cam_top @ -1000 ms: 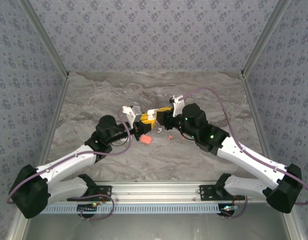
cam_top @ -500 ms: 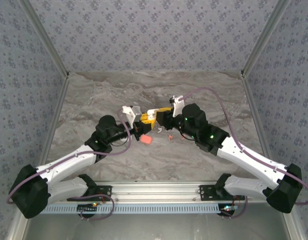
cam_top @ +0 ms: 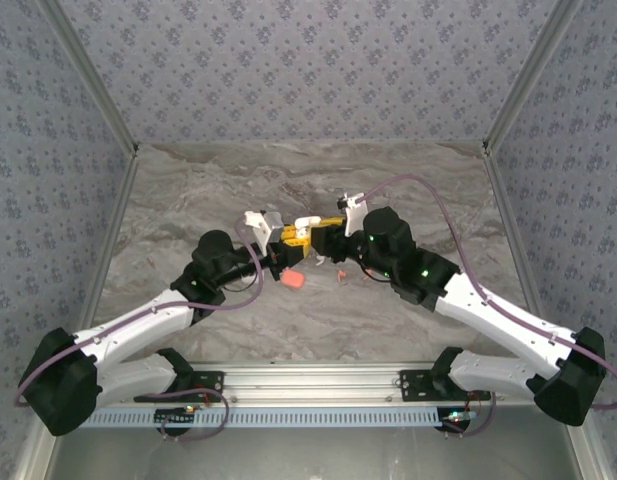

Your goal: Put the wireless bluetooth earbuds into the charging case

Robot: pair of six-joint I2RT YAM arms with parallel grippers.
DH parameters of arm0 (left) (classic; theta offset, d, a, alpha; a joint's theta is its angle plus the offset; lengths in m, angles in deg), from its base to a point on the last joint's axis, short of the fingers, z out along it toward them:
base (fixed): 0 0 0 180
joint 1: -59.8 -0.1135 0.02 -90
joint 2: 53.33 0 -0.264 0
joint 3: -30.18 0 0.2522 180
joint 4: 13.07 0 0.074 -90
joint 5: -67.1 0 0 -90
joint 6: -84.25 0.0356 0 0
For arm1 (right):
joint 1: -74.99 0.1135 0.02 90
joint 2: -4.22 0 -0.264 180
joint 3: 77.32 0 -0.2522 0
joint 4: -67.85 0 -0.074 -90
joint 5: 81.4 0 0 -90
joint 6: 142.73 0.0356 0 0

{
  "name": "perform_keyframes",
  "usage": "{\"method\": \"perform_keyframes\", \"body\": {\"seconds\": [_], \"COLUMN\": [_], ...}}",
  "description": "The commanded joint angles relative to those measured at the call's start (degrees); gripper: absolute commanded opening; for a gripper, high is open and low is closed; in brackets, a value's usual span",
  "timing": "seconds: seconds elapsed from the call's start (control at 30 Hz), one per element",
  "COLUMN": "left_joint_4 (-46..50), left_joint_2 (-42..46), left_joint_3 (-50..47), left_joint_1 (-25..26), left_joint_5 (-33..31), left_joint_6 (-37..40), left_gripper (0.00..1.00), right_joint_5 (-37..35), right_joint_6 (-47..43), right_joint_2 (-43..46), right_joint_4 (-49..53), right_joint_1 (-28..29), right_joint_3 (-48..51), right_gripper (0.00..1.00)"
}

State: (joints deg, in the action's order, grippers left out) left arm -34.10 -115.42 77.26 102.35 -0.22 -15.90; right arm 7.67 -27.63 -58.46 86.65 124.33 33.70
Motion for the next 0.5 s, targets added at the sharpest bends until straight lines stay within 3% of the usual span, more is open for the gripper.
{"method": "perform_keyframes", "body": {"seconds": [0.0,0.37,0.47], "left_joint_4": [-3.93,-4.19,-4.91], "left_joint_2": [0.17,0.39,0.47], "left_joint_3": [1.13,1.13,0.96], "left_joint_1": [0.52,0.48,0.52], "left_joint_5": [-0.16,0.20,0.89], "left_joint_6": [-0.36,-0.24,-0.33], "left_gripper": [0.00,0.00,0.00], "right_joint_5": [1.29,8.94,13.63], "right_joint_6": [0.22,-1.22,-2.43], "right_joint_2": [0.23,1.11,1.56], "right_joint_4": [2.02,7.36,8.76], "right_joint_1": [0.41,-4.63,-7.82], "right_joint_3": [-3.35,-9.68,-10.53], "right_gripper": [0.40,0.72,0.89]}}
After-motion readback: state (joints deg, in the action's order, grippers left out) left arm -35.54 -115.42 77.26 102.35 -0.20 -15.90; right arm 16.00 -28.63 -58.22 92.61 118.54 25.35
